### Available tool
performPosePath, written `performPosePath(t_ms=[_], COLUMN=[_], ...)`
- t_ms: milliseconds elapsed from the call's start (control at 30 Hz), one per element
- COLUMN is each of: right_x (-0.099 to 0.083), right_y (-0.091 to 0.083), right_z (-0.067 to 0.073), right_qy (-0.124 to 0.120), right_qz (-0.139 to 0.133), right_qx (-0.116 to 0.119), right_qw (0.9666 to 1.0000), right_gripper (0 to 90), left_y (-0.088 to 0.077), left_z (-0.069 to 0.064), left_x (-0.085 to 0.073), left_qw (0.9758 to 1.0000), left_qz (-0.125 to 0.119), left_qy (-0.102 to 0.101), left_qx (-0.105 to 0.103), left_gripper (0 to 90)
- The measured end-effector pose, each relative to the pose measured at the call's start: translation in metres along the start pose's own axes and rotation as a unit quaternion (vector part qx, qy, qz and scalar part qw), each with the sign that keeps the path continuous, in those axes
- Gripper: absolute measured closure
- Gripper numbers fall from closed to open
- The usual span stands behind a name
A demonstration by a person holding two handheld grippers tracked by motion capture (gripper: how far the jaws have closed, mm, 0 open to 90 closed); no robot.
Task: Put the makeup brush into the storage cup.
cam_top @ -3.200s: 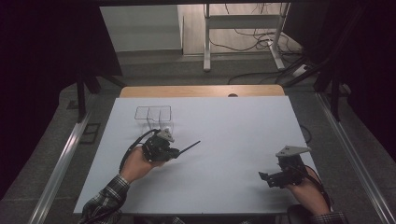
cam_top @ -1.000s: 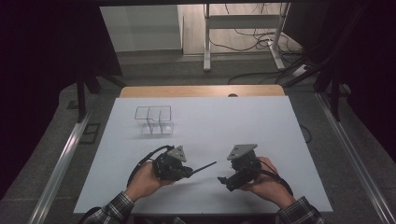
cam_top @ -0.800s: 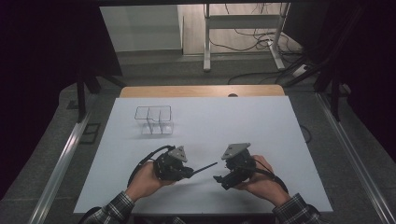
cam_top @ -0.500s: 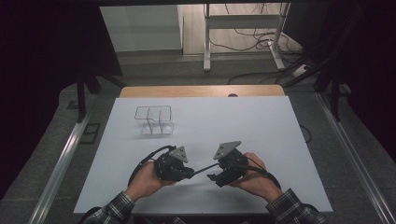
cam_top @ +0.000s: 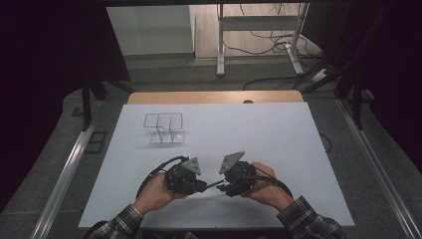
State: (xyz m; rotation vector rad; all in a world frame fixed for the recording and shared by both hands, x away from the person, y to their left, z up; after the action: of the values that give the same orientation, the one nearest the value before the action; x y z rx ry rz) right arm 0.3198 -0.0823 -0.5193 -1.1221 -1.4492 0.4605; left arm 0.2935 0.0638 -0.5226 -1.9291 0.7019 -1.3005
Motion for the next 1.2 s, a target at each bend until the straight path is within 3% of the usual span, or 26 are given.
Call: performPosePath(t_ms=[67, 133, 167, 233, 300, 333, 367, 400, 433, 500, 533, 600, 633, 667, 700, 767, 833, 967, 1067, 1200], right_x=[-0.001, -0.001, -0.002, -0.003, -0.006, -0.006, -0.007, -0.007, -0.006, -0.006, -0.008, -0.009, -0.01, -0.011, -0.011, -0.013, -0.014, -0.017, -0.018, -0.02], right_y=[0.001, 0.001, 0.001, 0.001, 0.002, 0.002, 0.003, 0.003, 0.005, 0.005, 0.006, 0.006, 0.006, 0.006, 0.006, 0.005, 0.004, 0.003, 0.001, -0.001], right_z=[0.001, 0.001, 0.002, 0.005, 0.008, 0.008, 0.015, 0.015, 0.018, 0.018, 0.016, 0.014, 0.011, 0.01, 0.01, 0.005, 0.002, -0.004, -0.008, -0.011], right_qy=[-0.011, -0.015, -0.025, -0.029, -0.041, -0.041, -0.041, -0.041, -0.047, -0.042, -0.033, -0.031, -0.018, -0.014, -0.014, -0.003, 0.003, 0.015, 0.022, 0.029], right_qz=[0.003, 0.005, 0.008, 0.015, 0.032, 0.032, 0.038, 0.038, 0.045, 0.046, 0.049, 0.051, 0.05, 0.05, 0.05, 0.046, 0.048, 0.046, 0.044, 0.04], right_qx=[0.004, 0.004, 0.008, 0.013, 0.028, 0.028, 0.059, 0.059, 0.054, 0.056, 0.057, 0.052, 0.051, 0.05, 0.05, 0.042, 0.033, 0.019, 0.011, 0.0], right_qw=[0.9999, 0.9999, 0.9996, 0.9994, 0.9983, 0.9983, 0.9967, 0.9967, 0.9964, 0.9965, 0.9966, 0.9968, 0.9973, 0.9974, 0.9974, 0.998, 0.9983, 0.9986, 0.9987, 0.9988], right_gripper=[53.2, 55.7, 63.5, 68.8, 77.8, 77.8, 85.2, 85.2, 85.4, 85.4, 85.4, 85.4, 85.4, 85.4, 85.4, 85.4, 85.4, 85.4, 85.4, 85.3], left_y=[0.0, 0.001, 0.001, 0.001, -0.001, -0.001, -0.006, -0.006, -0.009, -0.01, -0.012, -0.013, -0.014, -0.016, -0.016, -0.02, -0.022, -0.027, -0.03, -0.032], left_z=[0.0, -0.001, -0.001, -0.001, 0.002, 0.002, 0.007, 0.007, 0.01, 0.011, 0.013, 0.014, 0.016, 0.016, 0.016, 0.017, 0.018, 0.021, 0.026, 0.03], left_x=[0.0, 0.0, 0.0, -0.001, -0.001, -0.001, 0.0, 0.0, 0.001, 0.002, 0.002, 0.002, 0.002, 0.001, 0.001, -0.002, -0.004, -0.011, -0.016, -0.022], left_qw=[1.0, 1.0, 1.0, 1.0, 0.9998, 0.9998, 0.9992, 0.9992, 0.9977, 0.9968, 0.9957, 0.9954, 0.9949, 0.9935, 0.9935, 0.9931, 0.9929, 0.9913, 0.9885, 0.987], left_qz=[0.002, 0.003, 0.006, 0.006, 0.002, 0.002, -0.017, -0.017, -0.031, -0.041, -0.045, -0.047, -0.049, -0.058, -0.058, -0.068, -0.067, -0.067, -0.07, -0.075], left_qy=[0.0, -0.001, -0.001, -0.001, -0.001, -0.001, -0.011, -0.011, -0.014, -0.02, -0.019, -0.018, -0.018, -0.032, -0.032, -0.047, -0.049, -0.055, -0.059, -0.062], left_qx=[-0.002, -0.004, -0.004, -0.001, 0.019, 0.019, 0.035, 0.035, 0.059, 0.066, 0.078, 0.082, 0.087, 0.093, 0.093, 0.083, 0.085, 0.099, 0.12, 0.128], left_gripper=[83.0, 83.0, 83.0, 82.6, 79.8, 77.4, 70.2, 64.8, 52.3, 46.9, 33.6, 29.4, 19.4, 16.4, 13.3, 10.4, 5.8, 2.4, 0.9, 0.0])
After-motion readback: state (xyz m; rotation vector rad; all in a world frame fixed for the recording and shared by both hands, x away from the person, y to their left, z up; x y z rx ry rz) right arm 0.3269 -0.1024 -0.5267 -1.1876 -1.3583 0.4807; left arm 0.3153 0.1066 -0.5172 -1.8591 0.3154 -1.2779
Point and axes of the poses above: each handheld gripper's, and its own axes: y roughly forward along the jaws, x roughly out of its top, z roughly to its left, the point moved 6 cm from there along y, roughly forward along the jaws, and after that the axes turned 8 degrees about -x, right-handed, at the moved point
